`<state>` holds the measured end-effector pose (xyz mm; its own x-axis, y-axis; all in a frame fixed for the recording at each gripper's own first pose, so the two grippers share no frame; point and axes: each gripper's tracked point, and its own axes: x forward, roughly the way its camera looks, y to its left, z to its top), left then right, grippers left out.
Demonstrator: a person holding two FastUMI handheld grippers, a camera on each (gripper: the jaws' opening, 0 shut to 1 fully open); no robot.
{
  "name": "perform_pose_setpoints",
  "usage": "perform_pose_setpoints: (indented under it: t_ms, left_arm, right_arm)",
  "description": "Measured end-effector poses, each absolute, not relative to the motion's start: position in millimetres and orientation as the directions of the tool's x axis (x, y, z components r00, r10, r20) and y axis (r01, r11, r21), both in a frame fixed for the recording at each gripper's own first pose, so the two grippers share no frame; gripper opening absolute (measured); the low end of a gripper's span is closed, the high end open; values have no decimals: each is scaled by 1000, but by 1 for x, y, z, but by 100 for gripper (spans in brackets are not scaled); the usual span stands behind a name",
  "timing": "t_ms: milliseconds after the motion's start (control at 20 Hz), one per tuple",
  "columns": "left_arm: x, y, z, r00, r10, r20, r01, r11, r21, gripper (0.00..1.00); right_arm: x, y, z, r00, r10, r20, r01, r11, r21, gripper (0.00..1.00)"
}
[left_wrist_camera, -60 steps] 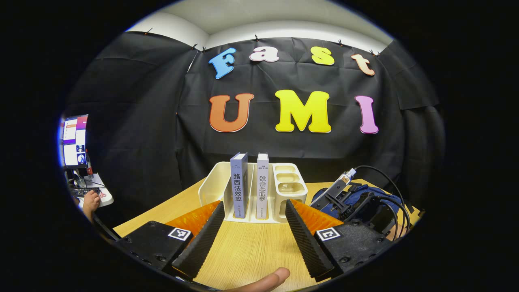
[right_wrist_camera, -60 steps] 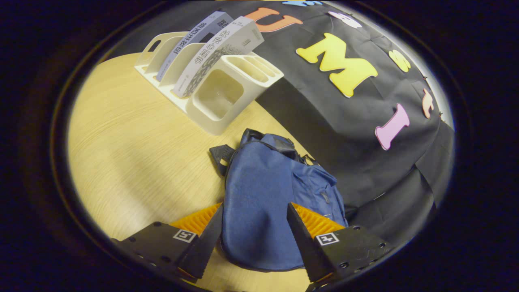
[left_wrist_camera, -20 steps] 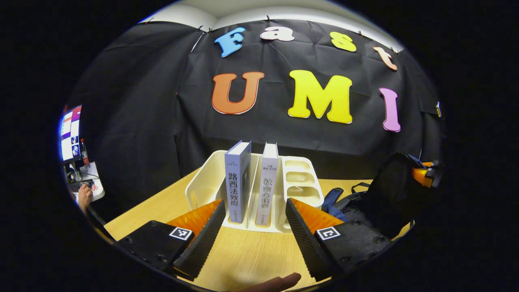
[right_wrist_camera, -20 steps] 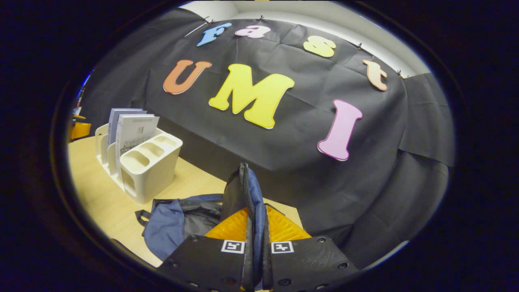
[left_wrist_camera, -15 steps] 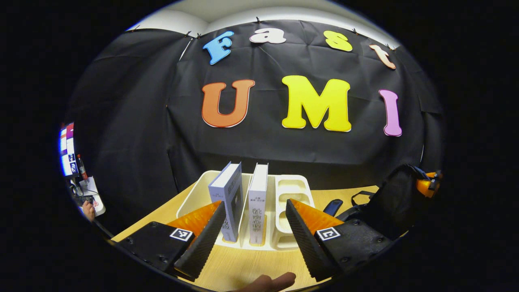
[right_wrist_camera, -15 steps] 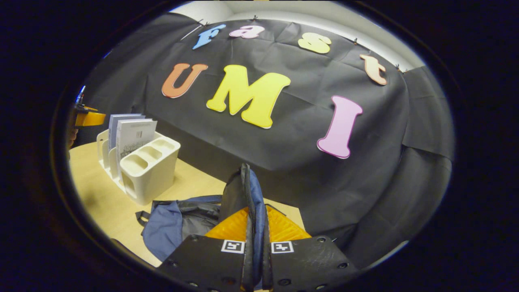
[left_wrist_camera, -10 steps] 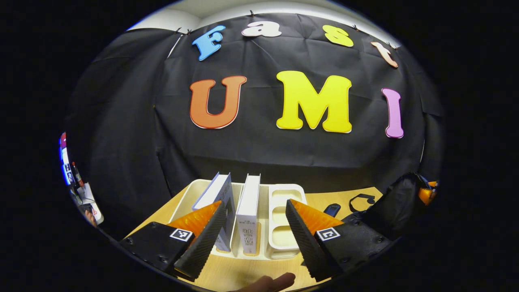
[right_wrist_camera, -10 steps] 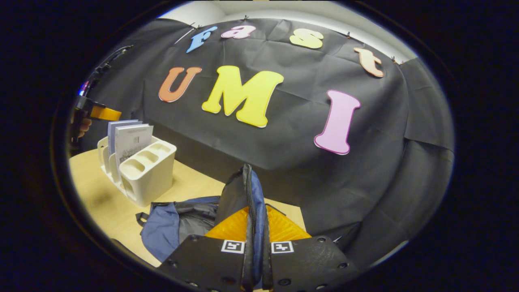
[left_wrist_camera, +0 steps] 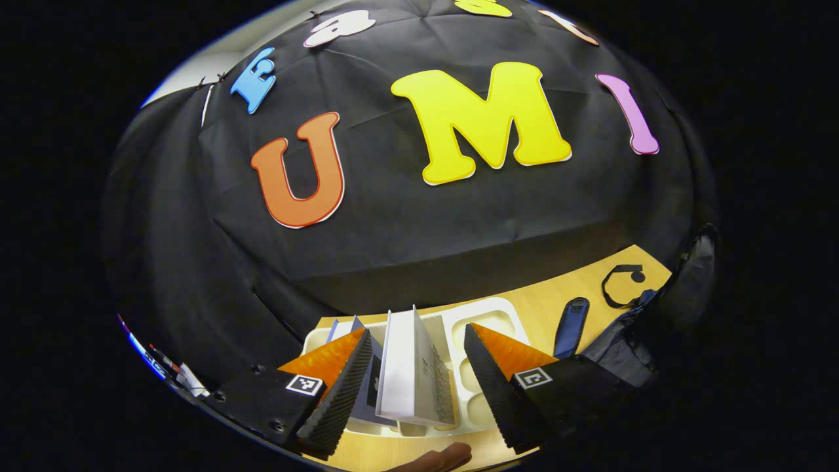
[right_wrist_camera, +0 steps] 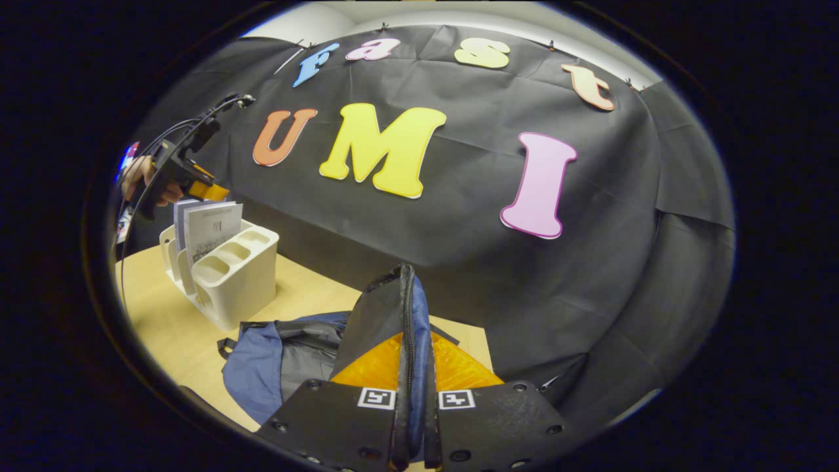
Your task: Open the schoolbag, grab two books from the bookshelf and put them into the schoolbag.
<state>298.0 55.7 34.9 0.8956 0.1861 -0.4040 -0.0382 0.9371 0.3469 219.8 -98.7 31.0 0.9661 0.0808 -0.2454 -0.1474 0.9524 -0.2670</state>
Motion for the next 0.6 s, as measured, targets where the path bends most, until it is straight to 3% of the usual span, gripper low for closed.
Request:
perform_pose_setpoints:
  t_ms: [250, 300, 350, 600]
  left_arm:
    - [317, 70, 11, 849, 202, -488, -72, 960, 272, 90]
    - [319, 74, 2, 827, 202, -525, -84, 967, 241, 90]
    - [319, 75, -4, 803, 197, -562, -95, 974, 207, 90]
    - [315, 72, -41, 703, 130, -699, -40, 989, 143, 89]
  right_arm:
    - [220, -105, 24, 965, 89, -248, -154, 955, -254, 9]
    - [220, -108, 23, 964, 88, -251, -152, 956, -249, 5]
    - [219, -109, 23, 963, 90, -254, -154, 957, -244, 9]
    - [212, -109, 26, 963, 102, -250, -162, 959, -234, 9]
